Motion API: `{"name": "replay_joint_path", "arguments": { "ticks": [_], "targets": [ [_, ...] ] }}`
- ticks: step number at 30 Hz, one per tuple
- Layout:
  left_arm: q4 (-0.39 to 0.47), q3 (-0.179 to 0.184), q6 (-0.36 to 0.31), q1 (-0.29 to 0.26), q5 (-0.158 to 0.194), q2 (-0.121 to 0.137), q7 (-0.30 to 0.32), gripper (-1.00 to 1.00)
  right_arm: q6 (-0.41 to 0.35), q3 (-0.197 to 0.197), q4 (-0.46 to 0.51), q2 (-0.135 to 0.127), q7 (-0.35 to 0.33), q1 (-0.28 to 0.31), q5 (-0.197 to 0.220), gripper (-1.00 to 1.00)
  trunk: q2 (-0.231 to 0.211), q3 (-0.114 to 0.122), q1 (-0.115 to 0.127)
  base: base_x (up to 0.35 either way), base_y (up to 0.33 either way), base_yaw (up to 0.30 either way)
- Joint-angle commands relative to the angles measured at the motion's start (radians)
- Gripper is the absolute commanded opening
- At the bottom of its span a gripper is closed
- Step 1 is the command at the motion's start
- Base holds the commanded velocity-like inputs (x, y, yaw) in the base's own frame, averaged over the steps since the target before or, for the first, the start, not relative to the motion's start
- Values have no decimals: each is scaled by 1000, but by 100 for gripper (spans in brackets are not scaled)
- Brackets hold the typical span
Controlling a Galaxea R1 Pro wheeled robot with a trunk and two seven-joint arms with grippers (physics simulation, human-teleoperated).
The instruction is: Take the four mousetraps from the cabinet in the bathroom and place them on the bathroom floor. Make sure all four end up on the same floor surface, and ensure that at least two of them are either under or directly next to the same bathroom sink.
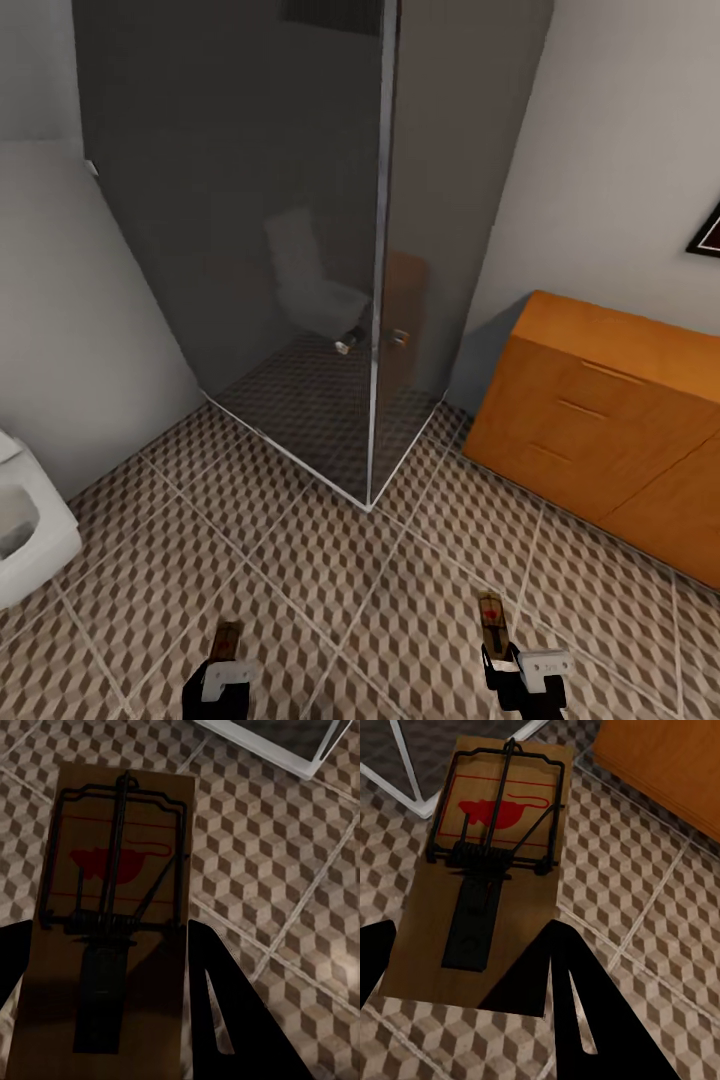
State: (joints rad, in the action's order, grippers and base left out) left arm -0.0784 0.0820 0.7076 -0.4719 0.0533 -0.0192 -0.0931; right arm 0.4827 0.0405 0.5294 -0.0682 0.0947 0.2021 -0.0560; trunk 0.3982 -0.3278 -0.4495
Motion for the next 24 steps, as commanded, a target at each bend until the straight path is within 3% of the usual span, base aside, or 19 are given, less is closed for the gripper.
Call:
{"name": "replay_joint_path", "arguments": {
  "ticks": [1, 24],
  "targets": [
    [-4, 8, 6, -2, 2, -1, -8, -100, 2, 4, 0, -1, 5, 0, -2, -100, 2, -2, -1, 0, 0, 289],
    [-4, 8, 6, -2, 2, -1, -8, -100, 0, 4, 0, -1, 5, 1, -2, -100, 2, -2, -1, 0, 0, 289]
  ]
}}
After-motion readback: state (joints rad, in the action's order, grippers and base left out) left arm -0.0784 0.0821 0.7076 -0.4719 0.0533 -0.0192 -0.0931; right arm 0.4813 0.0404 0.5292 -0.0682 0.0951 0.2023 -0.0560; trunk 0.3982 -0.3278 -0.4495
